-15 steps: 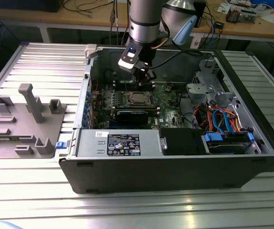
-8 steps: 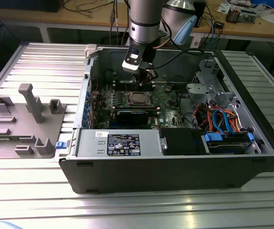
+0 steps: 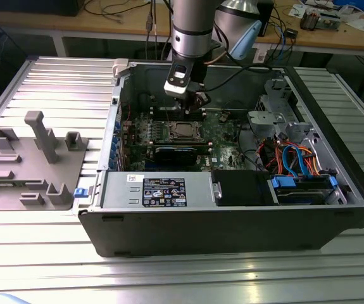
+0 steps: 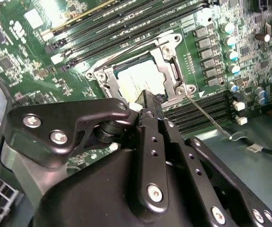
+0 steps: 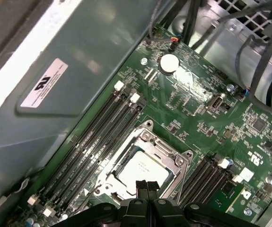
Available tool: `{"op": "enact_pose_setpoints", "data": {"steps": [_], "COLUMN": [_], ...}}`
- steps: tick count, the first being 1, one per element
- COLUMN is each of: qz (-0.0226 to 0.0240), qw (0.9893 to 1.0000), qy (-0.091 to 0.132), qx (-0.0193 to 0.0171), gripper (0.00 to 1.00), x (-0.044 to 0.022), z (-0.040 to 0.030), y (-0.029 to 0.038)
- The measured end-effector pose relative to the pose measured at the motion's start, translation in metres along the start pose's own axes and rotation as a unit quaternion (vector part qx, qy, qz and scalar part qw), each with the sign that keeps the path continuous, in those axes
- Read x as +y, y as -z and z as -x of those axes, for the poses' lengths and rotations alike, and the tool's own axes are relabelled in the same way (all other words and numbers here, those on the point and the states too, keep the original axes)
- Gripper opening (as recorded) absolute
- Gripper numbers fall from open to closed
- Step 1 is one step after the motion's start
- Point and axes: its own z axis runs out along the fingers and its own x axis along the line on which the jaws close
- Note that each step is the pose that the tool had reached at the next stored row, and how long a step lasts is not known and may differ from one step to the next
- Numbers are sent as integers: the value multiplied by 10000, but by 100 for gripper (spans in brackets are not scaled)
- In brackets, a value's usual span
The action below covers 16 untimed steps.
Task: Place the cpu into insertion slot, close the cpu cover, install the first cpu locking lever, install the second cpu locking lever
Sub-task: 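Install the first cpu locking lever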
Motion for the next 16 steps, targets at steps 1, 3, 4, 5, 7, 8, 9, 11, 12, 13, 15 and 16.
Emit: {"op": "enact_pose_setpoints", "data": {"steps": [1,3,4,5,7,8,9,11,12,13,15,16], "qz": [2,7,9,11,16,18,20,26,28,30,36,39], "qw": [9999,9994,9991,9985,9970,9959,9951,9921,9908,9890,9847,9820], "qy": [106,335,422,545,773,905,993,1258,1350,1476,1742,1887], "qx": [1,2,3,4,6,6,7,9,10,10,12,14], "gripper": [11,11,11,11,11,11,11,11,11,11,11,11], "x": [0,0,0,0,0,0,0,0,0,0,0,0], "z": [0,0,0,0,0,0,0,0,0,0,0,0], "y": [0,0,0,0,0,0,0,0,0,0,0,-1]}}
